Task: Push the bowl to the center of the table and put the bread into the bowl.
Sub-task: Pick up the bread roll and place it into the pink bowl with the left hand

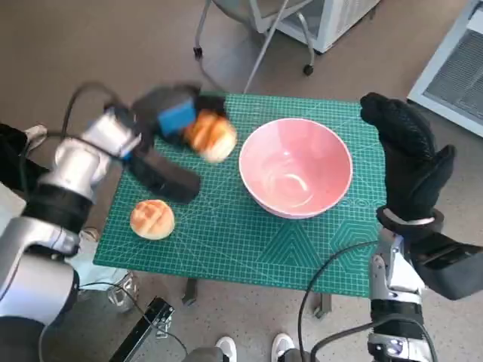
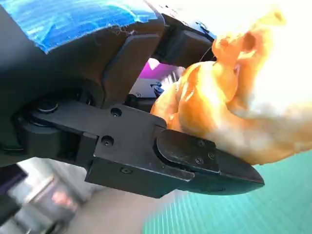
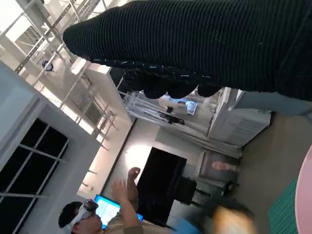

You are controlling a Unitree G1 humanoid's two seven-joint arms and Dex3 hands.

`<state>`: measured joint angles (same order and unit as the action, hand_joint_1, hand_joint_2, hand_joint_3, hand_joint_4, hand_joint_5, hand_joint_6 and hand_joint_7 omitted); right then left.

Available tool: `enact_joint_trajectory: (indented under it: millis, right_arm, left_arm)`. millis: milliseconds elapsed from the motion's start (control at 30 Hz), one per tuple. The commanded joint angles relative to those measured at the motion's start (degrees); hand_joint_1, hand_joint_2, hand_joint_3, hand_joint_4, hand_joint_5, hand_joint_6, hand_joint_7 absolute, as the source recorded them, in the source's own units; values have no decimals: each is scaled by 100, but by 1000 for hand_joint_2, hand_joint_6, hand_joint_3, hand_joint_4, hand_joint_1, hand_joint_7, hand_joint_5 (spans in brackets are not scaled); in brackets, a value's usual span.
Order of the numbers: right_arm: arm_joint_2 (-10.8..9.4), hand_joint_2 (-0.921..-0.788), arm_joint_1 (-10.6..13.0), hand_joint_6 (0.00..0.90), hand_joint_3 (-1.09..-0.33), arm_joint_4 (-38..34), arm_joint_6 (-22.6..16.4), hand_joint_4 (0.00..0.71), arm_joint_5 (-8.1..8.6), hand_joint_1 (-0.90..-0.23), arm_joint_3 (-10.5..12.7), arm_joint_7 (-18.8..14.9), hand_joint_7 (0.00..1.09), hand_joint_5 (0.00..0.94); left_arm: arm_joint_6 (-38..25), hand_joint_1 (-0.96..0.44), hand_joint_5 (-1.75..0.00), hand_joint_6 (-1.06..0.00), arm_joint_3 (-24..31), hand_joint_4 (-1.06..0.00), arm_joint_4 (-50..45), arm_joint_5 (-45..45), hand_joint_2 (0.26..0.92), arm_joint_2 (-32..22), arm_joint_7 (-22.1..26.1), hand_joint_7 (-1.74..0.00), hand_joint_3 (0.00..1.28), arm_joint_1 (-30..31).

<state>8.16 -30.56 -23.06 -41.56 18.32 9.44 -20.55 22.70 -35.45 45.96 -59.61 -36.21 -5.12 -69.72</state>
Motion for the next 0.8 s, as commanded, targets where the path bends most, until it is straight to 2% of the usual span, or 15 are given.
enact_joint_trajectory:
  millis: [33, 333, 500, 633, 700, 767, 800]
  right_arm:
    - [-27, -921, 144, 66, -761, 13, 106, 359, 101, -595, 50, -65, 733, 4]
    - [-59, -921, 210, 65, -754, 114, 131, 361, 91, -603, 60, -46, 734, 5]
    - [-62, -921, 250, 66, -753, 176, 164, 370, 95, -606, 77, -29, 735, 8]
    - [-59, -921, 294, 65, -754, 238, 188, 374, 87, -608, 92, -17, 733, 10]
    - [-54, -921, 318, 63, -754, 278, 200, 374, 77, -609, 100, -7, 731, 10]
    - [-49, -921, 343, 63, -755, 328, 217, 374, 69, -609, 105, 4, 731, 9]
    - [-48, -921, 353, 62, -755, 350, 225, 374, 65, -609, 107, 8, 730, 9]
  left_arm:
    - [164, 1, -1121, -712, 42, -639, -2, 126, 920, 331, -63, -1173, 52, -326]
    - [585, 1, -1116, -697, -327, -616, 933, -60, 920, 1014, -827, -1212, 70, -793]
    - [634, 0, -1145, -671, -674, -580, 1530, -316, 920, 1415, -1302, -1246, 98, -1020]
    - [629, 0, -1097, -658, -917, -593, 1884, -480, 920, 1658, -1643, -1297, 102, -1108]
    - [621, 0, -1062, -650, -994, -607, 2051, -490, 920, 1773, -1660, -1327, 103, -1136]
    - [612, 0, -1154, -599, -1002, -554, 2193, -405, 921, 1875, -1462, -1339, 144, -1141]
    - [610, 69, -1224, -533, -988, -525, 2246, -352, 921, 1912, -1335, -1232, 177, -1138]
